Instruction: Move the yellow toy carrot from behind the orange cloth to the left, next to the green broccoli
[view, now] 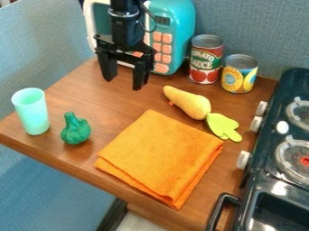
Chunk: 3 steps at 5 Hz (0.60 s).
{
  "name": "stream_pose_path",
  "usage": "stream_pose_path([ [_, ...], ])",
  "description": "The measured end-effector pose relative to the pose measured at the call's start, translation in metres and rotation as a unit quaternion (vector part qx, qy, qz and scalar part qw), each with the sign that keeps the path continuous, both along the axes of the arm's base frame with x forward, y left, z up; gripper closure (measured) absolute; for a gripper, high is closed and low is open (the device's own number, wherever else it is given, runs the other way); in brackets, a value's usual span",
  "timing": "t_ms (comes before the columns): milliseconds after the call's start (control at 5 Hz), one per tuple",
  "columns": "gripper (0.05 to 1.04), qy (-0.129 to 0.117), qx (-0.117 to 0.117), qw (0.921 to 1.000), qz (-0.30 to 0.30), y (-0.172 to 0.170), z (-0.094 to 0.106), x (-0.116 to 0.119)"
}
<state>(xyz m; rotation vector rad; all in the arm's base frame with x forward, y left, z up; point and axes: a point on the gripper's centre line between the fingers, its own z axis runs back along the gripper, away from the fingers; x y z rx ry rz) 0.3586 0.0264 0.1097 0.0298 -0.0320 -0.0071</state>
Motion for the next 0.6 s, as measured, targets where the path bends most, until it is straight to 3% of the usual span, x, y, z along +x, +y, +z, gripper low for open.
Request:
stream_pose_path([
  [200, 0.083, 0.018, -0.004, 0.9998, 0.004, -0.001, -0.015, -0.002],
  [400, 0.083, -0.028, -0.03, 0.9984, 0.039, -0.009, -0.018, 0.012],
  [600, 0.083, -0.055, -0.05, 0.9945, 0.074, -0.015, -0.008, 0.029],
])
